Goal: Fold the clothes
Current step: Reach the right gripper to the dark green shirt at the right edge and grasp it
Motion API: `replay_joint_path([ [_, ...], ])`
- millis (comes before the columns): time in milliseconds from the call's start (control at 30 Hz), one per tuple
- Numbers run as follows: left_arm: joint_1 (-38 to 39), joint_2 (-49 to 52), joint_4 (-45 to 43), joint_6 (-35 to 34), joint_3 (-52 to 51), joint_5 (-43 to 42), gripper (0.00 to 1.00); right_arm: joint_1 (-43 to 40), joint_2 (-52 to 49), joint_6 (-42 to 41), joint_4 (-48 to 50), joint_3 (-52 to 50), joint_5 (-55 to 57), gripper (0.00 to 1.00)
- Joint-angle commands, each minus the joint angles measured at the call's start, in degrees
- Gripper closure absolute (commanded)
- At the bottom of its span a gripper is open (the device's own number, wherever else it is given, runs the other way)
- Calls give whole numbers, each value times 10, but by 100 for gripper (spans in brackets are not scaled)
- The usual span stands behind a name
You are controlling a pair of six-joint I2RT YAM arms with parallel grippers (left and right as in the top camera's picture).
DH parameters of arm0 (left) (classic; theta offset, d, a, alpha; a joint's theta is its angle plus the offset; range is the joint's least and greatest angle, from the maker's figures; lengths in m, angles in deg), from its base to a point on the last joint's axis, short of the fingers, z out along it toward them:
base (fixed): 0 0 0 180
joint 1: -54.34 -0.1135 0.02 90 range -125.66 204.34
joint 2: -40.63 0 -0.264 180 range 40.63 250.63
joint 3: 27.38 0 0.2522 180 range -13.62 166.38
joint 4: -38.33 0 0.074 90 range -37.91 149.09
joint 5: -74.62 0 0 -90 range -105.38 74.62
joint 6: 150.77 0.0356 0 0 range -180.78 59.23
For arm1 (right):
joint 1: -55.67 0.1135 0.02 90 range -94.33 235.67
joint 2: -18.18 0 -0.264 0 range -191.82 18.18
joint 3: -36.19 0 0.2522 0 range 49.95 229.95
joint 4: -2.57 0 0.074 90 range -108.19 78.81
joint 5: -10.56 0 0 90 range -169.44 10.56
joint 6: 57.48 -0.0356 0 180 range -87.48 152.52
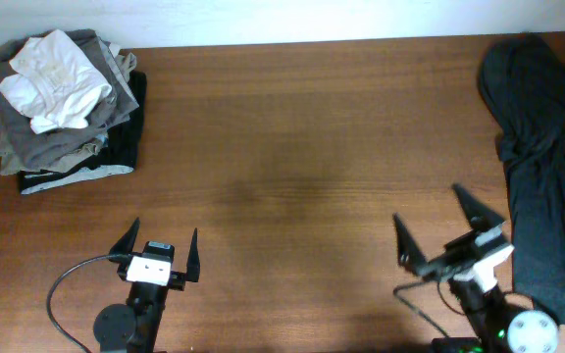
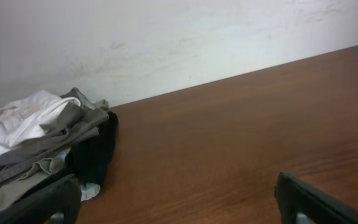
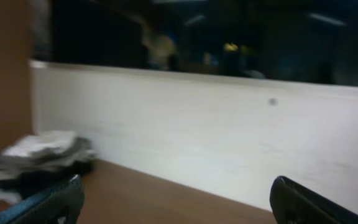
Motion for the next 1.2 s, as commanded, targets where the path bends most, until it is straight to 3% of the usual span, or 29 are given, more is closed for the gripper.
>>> replay_joint_path([
  [0, -3, -5, 0, -6, -4, 4, 1, -4, -134, 63, -35, 110, 115, 2],
  [133, -3, -5, 0, -5, -4, 4, 1, -6, -313, 66, -137, 257, 184, 1],
  [300, -3, -5, 0, -5, -4, 4, 1, -41, -566, 83, -326, 510, 180, 1],
  [367, -3, -5, 0, -6, -4, 4, 1, -62, -679, 86, -443, 645, 175, 1],
  [533, -3, -5, 0, -6, -4, 4, 1, -84, -844, 86, -624, 838, 180, 1],
  [700, -3, -5, 0, -5, -4, 4, 1, -119, -908, 32, -619, 861, 249, 1],
  [967, -3, -5, 0, -5, -4, 4, 1, -259, -1009, 6, -603, 861, 195, 1],
  [1167, -3, -5, 0, -5, -4, 4, 1, -296, -1076, 6, -570, 861, 196, 1],
])
